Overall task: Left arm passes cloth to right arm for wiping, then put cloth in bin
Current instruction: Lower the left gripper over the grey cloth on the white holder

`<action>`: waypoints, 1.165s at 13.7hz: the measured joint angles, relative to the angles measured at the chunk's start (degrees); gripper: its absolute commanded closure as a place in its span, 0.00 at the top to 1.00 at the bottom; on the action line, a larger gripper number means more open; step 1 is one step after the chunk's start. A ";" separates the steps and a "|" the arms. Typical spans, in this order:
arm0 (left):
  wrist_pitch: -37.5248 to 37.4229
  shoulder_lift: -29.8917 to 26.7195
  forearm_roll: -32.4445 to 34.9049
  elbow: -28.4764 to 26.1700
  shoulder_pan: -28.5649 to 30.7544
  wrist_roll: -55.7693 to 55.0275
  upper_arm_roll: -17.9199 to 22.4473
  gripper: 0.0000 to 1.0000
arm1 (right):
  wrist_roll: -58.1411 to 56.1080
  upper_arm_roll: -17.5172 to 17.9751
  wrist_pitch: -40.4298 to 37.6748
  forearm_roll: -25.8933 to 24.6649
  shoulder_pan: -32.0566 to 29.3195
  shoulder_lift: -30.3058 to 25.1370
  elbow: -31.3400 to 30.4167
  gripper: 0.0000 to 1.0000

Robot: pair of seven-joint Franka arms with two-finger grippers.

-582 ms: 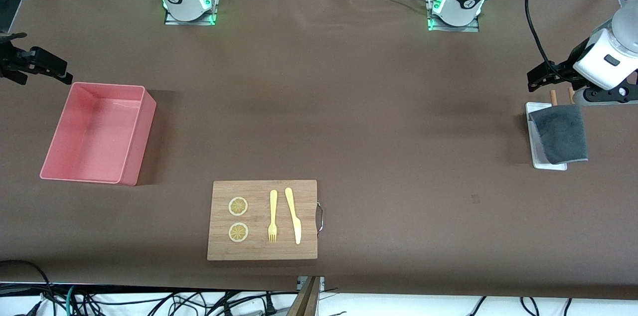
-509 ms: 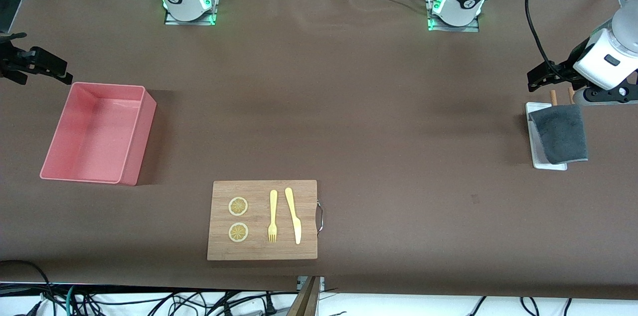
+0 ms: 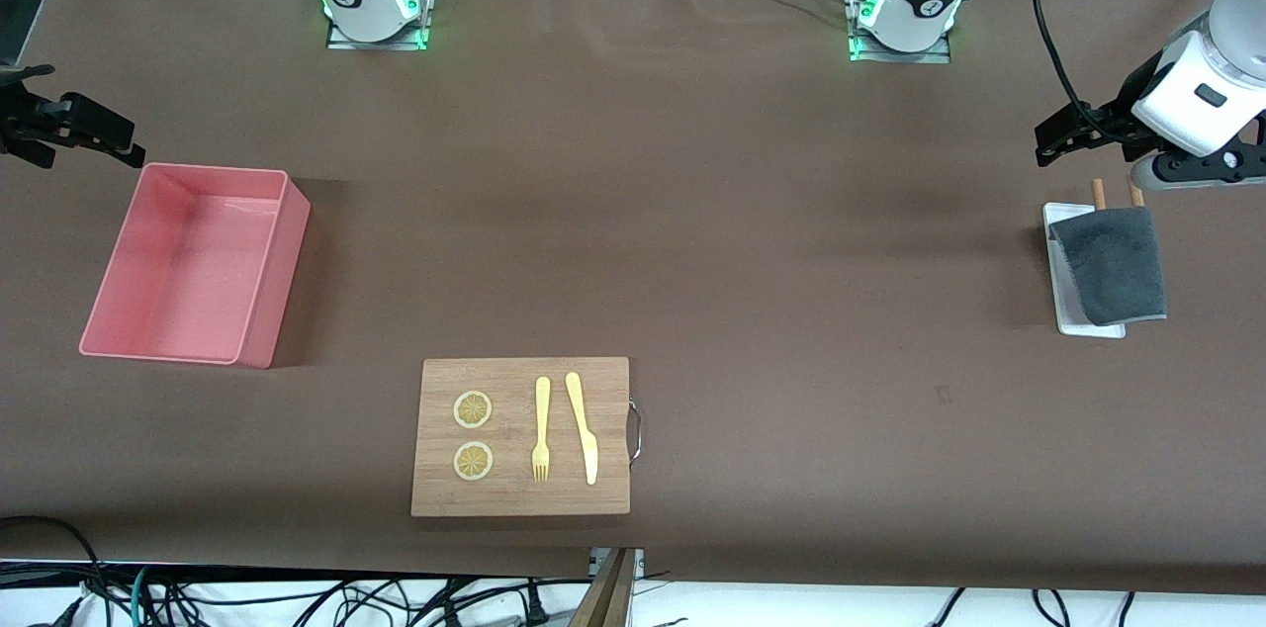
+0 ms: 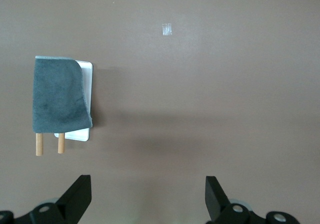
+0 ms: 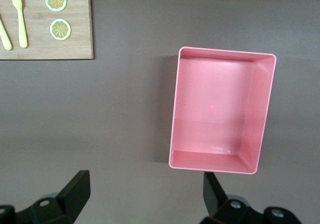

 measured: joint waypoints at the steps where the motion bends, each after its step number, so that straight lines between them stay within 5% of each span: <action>1: -0.01 0.00 0.00 0.00 0.01 0.00 0.09 1.00 | 0.00 0.00 0.00 0.00 0.00 0.01 0.00 1.00; 16: -0.24 0.03 0.00 0.00 0.96 0.06 0.40 1.00 | 0.00 0.17 0.00 0.00 0.05 0.59 0.00 1.00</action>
